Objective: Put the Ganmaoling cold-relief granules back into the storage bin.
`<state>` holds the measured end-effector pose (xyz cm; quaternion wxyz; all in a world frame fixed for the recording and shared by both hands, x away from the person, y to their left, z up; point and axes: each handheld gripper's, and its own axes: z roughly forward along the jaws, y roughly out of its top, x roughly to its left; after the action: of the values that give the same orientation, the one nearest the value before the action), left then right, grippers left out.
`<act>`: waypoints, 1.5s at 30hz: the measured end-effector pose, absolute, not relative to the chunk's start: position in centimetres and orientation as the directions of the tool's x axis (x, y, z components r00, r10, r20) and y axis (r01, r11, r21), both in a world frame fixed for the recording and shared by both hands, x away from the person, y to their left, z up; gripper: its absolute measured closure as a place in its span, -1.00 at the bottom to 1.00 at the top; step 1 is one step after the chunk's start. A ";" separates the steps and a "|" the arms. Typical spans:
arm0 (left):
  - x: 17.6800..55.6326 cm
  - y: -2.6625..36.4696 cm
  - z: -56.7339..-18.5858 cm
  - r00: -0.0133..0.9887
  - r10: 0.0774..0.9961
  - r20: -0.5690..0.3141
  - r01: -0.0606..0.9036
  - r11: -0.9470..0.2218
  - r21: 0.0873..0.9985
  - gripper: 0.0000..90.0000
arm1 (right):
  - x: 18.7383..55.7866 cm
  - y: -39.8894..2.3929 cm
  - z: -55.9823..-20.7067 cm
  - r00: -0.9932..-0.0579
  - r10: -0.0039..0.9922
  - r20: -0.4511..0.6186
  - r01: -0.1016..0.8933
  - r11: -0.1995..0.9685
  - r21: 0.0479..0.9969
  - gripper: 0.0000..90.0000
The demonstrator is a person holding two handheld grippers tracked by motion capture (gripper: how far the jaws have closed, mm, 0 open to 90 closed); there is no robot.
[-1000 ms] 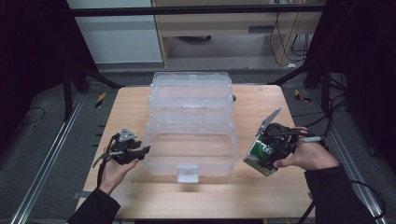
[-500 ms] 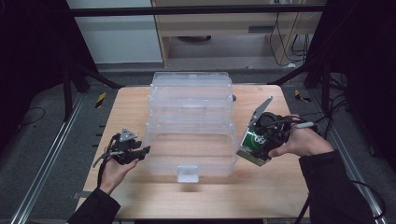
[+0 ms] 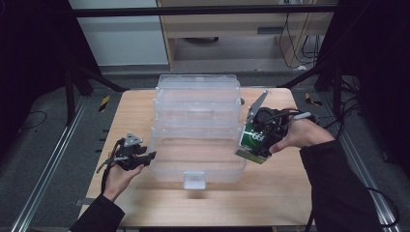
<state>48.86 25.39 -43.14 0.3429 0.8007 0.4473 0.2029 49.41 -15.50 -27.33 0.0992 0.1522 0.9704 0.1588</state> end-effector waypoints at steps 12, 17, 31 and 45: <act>48.9 25.4 -43.2 0.519 0.855 0.016 0.577 -0.364 0.731 0.21 | 50.6 -12.2 -27.6 -0.969 0.199 -0.144 0.144 0.936 0.322 -0.61; 48.9 25.4 -43.2 0.519 0.855 0.016 0.577 -0.364 0.731 0.21 | 51.1 -11.0 -28.2 -0.977 0.157 -0.143 0.106 0.945 0.311 -0.61; 48.9 25.4 -43.2 0.521 0.854 0.014 0.578 -0.365 0.730 0.21 | 51.8 -8.8 -30.0 -0.987 0.085 -0.135 0.046 0.962 0.267 -0.62; 48.9 25.3 -43.3 0.522 0.853 0.015 0.577 -0.366 0.730 0.21 | 52.5 -7.9 -32.8 -0.989 0.072 -0.127 0.041 0.971 0.236 -0.62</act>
<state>48.94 25.31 -43.27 0.3437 0.8019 0.4459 0.2002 52.45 -7.88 -32.78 0.0675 0.0284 0.9904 0.1170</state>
